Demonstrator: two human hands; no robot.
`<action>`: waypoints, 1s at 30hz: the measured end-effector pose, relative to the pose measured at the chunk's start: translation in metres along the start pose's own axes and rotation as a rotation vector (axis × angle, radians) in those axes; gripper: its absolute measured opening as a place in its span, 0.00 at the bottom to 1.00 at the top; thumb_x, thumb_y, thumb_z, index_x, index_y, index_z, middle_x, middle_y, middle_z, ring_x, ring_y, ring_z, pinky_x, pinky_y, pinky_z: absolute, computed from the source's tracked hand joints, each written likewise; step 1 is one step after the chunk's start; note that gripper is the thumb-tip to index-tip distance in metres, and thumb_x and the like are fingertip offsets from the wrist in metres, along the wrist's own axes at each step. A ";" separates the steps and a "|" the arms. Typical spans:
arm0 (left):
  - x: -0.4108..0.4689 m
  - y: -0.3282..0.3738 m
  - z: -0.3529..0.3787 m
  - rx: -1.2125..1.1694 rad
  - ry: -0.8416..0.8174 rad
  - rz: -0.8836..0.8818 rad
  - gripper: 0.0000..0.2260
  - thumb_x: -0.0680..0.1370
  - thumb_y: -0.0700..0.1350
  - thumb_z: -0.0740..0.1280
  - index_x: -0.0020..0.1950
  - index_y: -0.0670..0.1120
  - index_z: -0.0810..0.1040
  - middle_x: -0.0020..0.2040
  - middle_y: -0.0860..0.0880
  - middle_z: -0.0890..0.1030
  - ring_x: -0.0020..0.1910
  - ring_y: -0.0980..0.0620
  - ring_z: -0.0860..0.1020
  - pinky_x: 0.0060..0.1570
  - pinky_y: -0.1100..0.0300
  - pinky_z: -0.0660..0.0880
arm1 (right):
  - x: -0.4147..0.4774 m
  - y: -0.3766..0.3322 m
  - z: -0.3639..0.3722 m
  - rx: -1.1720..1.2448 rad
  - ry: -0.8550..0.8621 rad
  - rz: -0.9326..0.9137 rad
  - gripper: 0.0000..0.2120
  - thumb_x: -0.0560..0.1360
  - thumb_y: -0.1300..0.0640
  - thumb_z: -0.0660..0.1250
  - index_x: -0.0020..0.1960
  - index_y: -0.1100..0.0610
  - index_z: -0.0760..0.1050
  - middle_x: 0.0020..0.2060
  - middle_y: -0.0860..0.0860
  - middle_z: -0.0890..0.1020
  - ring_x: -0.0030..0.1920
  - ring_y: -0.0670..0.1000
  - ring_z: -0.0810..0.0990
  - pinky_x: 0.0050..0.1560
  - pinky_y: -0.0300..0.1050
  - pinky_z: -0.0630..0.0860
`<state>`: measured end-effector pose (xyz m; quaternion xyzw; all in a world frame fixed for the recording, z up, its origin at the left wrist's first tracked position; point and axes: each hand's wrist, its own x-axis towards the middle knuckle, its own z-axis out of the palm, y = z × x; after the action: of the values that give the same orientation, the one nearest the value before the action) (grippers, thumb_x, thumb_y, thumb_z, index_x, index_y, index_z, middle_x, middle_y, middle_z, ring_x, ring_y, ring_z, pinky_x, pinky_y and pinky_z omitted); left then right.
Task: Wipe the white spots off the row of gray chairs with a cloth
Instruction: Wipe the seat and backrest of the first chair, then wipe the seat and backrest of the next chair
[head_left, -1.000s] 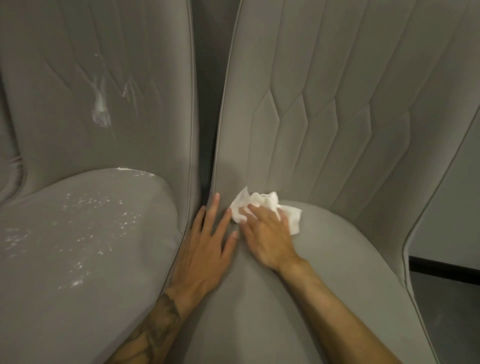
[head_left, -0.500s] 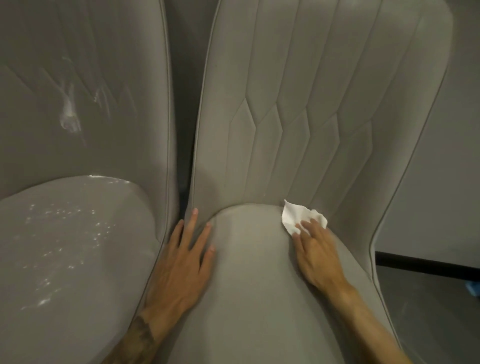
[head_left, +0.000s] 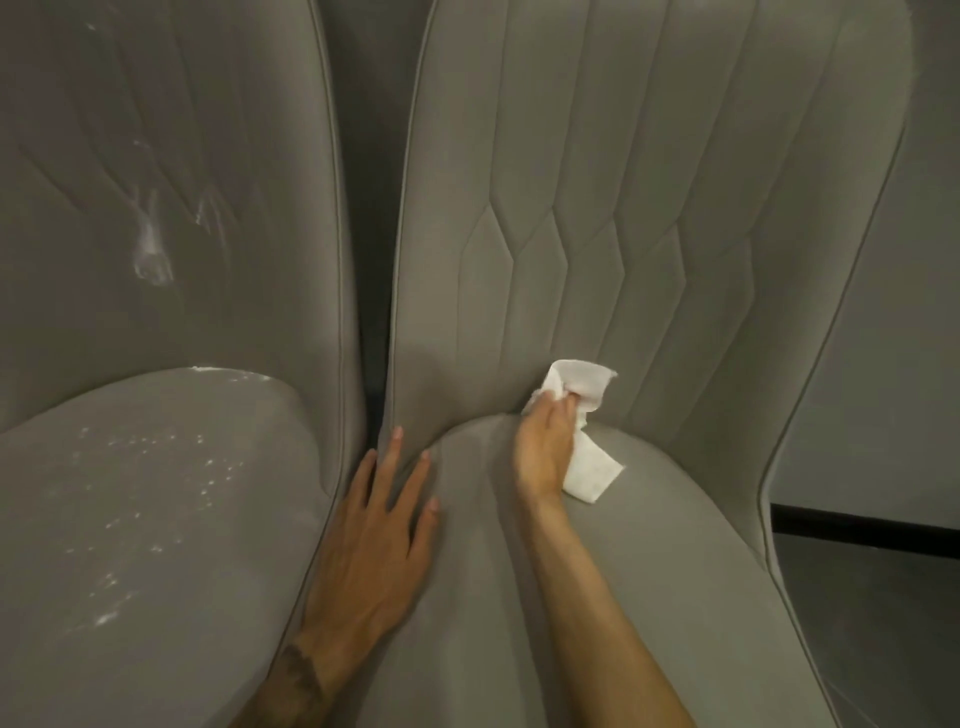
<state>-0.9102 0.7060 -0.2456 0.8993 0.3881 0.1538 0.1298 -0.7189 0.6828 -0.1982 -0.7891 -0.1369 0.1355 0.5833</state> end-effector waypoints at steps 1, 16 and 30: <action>0.000 0.001 -0.001 -0.001 -0.004 -0.003 0.30 0.84 0.65 0.41 0.85 0.58 0.56 0.84 0.61 0.35 0.85 0.50 0.47 0.81 0.52 0.53 | -0.001 -0.004 0.005 -0.027 -0.046 0.020 0.22 0.88 0.58 0.49 0.77 0.67 0.64 0.76 0.64 0.69 0.77 0.62 0.67 0.76 0.53 0.62; -0.001 0.005 -0.004 0.008 0.011 -0.009 0.30 0.84 0.63 0.43 0.85 0.56 0.58 0.86 0.58 0.41 0.85 0.51 0.49 0.82 0.53 0.53 | 0.007 0.026 -0.032 -0.949 -0.476 -0.575 0.23 0.87 0.42 0.49 0.77 0.46 0.70 0.79 0.48 0.67 0.81 0.52 0.61 0.78 0.53 0.57; -0.003 0.013 -0.013 -0.082 0.048 -0.005 0.27 0.87 0.56 0.51 0.85 0.52 0.54 0.85 0.57 0.49 0.84 0.58 0.51 0.82 0.61 0.47 | -0.009 0.022 -0.030 -0.759 -0.680 -0.757 0.21 0.87 0.47 0.54 0.61 0.57 0.81 0.60 0.53 0.81 0.65 0.55 0.77 0.65 0.52 0.70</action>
<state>-0.9085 0.6967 -0.2296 0.8885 0.3866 0.1907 0.1575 -0.7146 0.6469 -0.2102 -0.7508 -0.6225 0.1052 0.1944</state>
